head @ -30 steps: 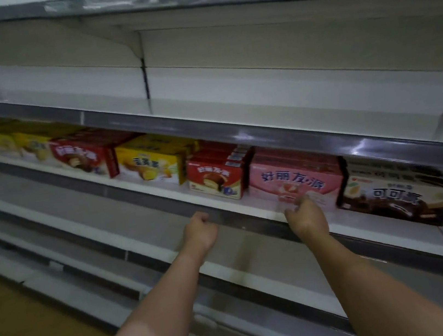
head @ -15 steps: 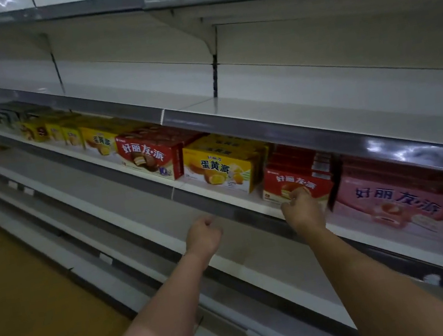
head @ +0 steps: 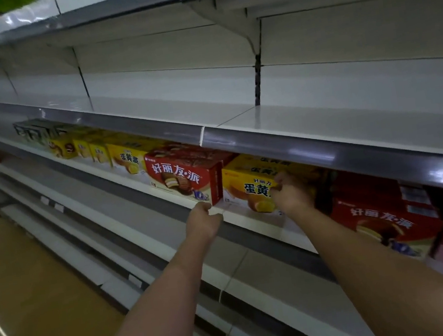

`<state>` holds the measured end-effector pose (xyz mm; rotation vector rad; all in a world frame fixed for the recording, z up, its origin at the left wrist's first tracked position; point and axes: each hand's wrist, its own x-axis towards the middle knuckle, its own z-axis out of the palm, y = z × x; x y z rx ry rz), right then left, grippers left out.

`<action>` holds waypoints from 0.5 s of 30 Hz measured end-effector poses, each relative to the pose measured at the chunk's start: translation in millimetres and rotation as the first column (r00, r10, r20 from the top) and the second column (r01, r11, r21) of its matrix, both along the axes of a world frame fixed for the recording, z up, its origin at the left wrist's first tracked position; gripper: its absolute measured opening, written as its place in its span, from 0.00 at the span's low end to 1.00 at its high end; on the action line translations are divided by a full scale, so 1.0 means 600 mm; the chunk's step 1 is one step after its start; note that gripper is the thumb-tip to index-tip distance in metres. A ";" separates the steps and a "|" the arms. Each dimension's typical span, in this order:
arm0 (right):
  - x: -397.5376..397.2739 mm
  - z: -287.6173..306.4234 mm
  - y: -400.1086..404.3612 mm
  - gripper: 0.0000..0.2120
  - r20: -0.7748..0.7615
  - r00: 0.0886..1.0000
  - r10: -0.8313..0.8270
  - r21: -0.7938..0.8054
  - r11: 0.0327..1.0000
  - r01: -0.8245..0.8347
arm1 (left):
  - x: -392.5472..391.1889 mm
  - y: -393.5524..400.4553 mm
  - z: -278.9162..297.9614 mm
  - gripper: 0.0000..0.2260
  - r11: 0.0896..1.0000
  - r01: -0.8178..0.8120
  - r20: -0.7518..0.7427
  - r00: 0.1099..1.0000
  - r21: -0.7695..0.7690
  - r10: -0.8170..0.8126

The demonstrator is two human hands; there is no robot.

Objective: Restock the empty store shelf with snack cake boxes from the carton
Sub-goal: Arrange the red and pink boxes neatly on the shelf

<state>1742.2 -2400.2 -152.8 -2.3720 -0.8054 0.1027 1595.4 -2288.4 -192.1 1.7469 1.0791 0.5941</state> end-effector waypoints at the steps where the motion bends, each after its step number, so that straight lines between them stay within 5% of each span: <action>1: -0.001 -0.001 0.018 0.10 0.002 1.000 0.010 -0.009 1.000 -0.010 | 0.003 0.016 -0.002 0.21 1.000 0.000 0.021 1.000 -0.009 0.000; 8: -0.020 -0.008 0.148 0.12 0.132 0.988 0.075 -0.070 0.995 -0.066 | 0.009 0.143 -0.005 0.22 0.999 -0.027 0.131 0.991 0.031 0.022; 15: -0.057 -0.015 0.289 0.21 0.344 0.938 -0.051 -0.169 0.979 0.115 | -0.014 0.337 -0.002 0.29 0.992 -0.094 0.071 0.994 0.078 0.089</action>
